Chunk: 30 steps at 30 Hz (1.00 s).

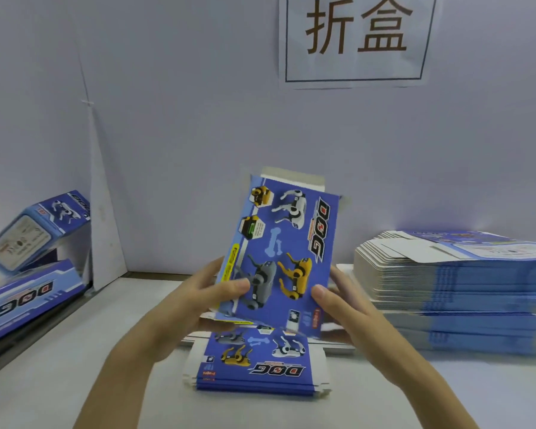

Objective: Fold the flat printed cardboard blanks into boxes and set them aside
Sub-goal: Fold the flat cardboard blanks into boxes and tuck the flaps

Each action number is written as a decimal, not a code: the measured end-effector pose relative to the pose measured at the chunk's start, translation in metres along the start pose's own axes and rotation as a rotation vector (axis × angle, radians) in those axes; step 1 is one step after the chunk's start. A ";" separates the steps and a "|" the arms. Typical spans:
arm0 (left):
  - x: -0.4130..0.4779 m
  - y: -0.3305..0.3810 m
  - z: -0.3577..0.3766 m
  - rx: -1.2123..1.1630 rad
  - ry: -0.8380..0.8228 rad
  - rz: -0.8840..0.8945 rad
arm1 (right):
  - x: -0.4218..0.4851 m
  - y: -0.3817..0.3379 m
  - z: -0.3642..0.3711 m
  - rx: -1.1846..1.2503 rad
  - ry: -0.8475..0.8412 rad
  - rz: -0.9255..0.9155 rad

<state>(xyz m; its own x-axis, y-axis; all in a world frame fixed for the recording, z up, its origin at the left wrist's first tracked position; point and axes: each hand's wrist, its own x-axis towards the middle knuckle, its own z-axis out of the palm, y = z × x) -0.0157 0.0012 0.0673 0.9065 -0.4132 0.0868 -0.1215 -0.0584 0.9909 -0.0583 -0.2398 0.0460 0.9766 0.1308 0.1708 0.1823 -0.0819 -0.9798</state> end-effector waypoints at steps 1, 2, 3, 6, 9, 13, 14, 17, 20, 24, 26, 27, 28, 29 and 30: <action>-0.003 0.004 -0.006 -0.030 0.070 0.005 | 0.000 0.001 0.001 -0.033 -0.011 0.022; -0.006 0.007 -0.013 -0.074 0.160 -0.003 | 0.001 0.003 0.001 -0.061 -0.009 0.033; -0.010 0.009 -0.021 -0.133 0.256 -0.010 | 0.001 0.005 0.001 -0.086 -0.006 0.039; -0.022 0.019 -0.048 -0.343 0.528 0.003 | 0.002 0.010 0.003 -0.147 -0.014 0.046; -0.014 0.043 -0.091 -0.602 0.804 0.164 | 0.004 0.010 0.004 -0.125 -0.001 0.075; 0.014 0.086 -0.146 -0.656 1.156 0.434 | 0.005 0.010 0.007 -0.101 0.020 0.107; 0.021 0.087 -0.150 -0.540 1.224 0.411 | 0.005 0.010 0.007 -0.092 0.028 0.101; 0.040 0.055 -0.127 0.012 1.048 0.317 | 0.003 0.007 0.010 -0.090 0.048 0.114; 0.048 -0.017 -0.073 0.525 0.378 0.171 | 0.001 0.009 0.013 -0.161 0.043 0.161; 0.043 -0.102 -0.008 0.905 -0.226 -0.124 | 0.006 0.024 0.014 -0.450 0.035 0.184; 0.043 -0.121 0.011 1.033 -0.307 -0.140 | 0.007 0.031 0.014 -0.573 0.040 0.178; 0.044 -0.124 0.016 1.082 -0.310 -0.132 | 0.008 0.033 0.013 -0.621 0.043 0.177; 0.045 -0.123 0.020 1.119 -0.307 -0.138 | 0.008 0.036 0.012 -0.665 0.047 0.176; 0.047 -0.121 0.023 1.138 -0.306 -0.154 | 0.009 0.039 0.009 -0.701 0.051 0.177; 0.047 -0.119 0.027 1.153 -0.316 -0.178 | 0.010 0.042 0.006 -0.730 0.056 0.182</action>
<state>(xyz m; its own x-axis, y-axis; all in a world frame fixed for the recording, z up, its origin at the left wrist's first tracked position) 0.0307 -0.0358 -0.0489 0.8280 -0.5115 -0.2295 -0.4403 -0.8467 0.2986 -0.0417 -0.2357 0.0059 0.9993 0.0039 0.0367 0.0278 -0.7338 -0.6788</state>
